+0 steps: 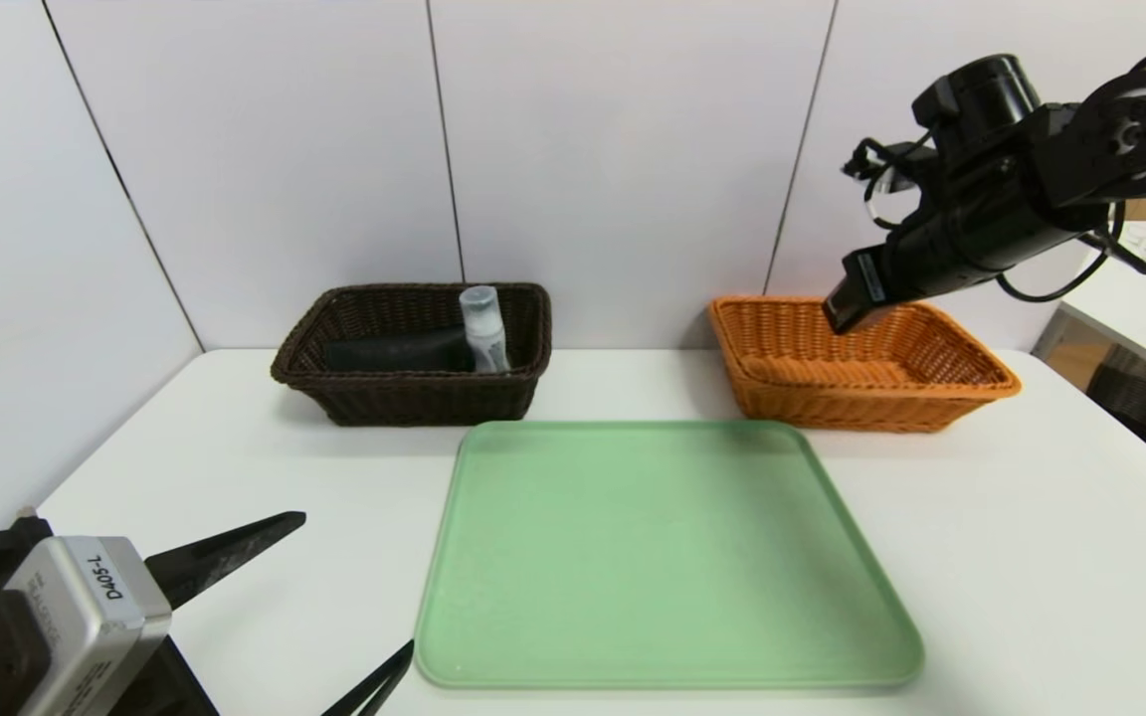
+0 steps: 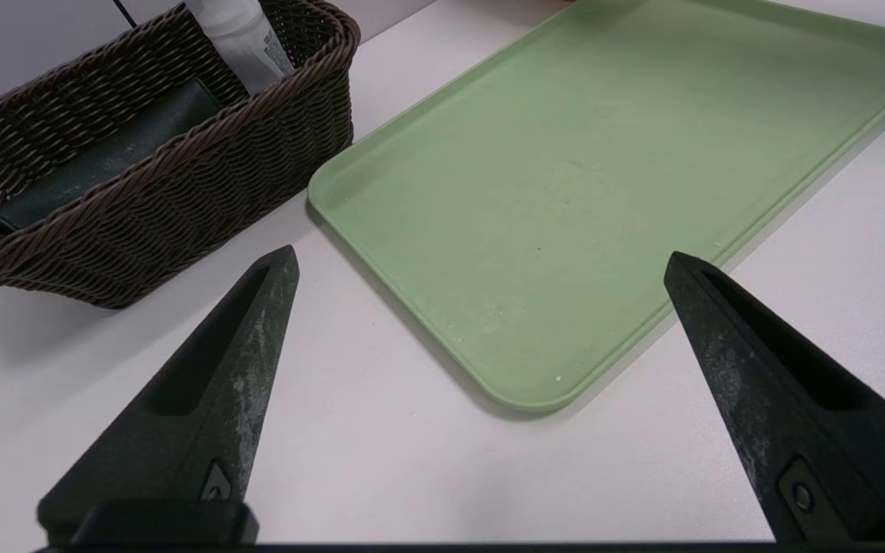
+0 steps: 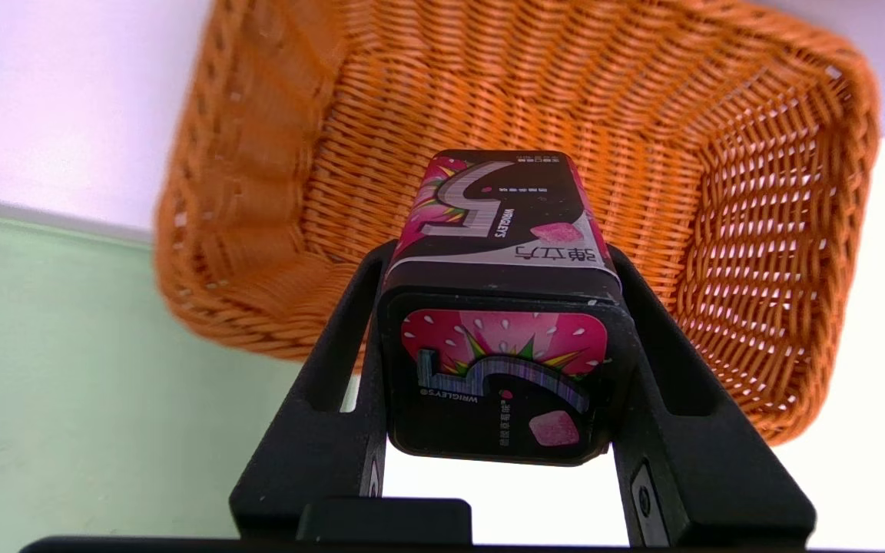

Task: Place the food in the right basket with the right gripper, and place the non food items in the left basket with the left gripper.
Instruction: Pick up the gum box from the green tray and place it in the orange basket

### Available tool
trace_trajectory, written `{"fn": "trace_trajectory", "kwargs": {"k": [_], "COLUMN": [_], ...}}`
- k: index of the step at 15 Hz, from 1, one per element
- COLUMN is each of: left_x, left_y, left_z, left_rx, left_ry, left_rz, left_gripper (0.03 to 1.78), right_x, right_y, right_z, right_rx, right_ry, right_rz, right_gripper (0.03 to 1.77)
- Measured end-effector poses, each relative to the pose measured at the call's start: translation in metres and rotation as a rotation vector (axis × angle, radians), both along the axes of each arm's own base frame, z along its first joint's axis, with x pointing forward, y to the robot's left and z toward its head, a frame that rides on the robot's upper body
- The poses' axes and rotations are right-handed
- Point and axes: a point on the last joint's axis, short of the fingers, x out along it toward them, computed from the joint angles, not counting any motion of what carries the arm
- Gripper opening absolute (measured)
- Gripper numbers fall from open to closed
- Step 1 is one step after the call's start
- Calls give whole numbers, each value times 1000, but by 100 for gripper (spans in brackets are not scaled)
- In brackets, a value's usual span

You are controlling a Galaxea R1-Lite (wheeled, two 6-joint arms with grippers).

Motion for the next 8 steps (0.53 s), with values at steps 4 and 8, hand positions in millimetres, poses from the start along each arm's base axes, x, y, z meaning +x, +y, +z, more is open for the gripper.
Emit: {"fn": "trace_trajectory", "kwargs": {"k": [4, 8], "left_x": [0, 0], "left_y": [0, 0], "left_z": [0, -1], "left_rx": [0, 2], "left_ry": [0, 2], "left_rz": [0, 0], "left_gripper": [169, 169], "right_x": [26, 42], "right_y": [-6, -12], "right_z": [-27, -49], "right_rx": [-5, -6], "right_ry": [20, 53], "right_rz": [-24, -51], "right_gripper": [79, 79]}}
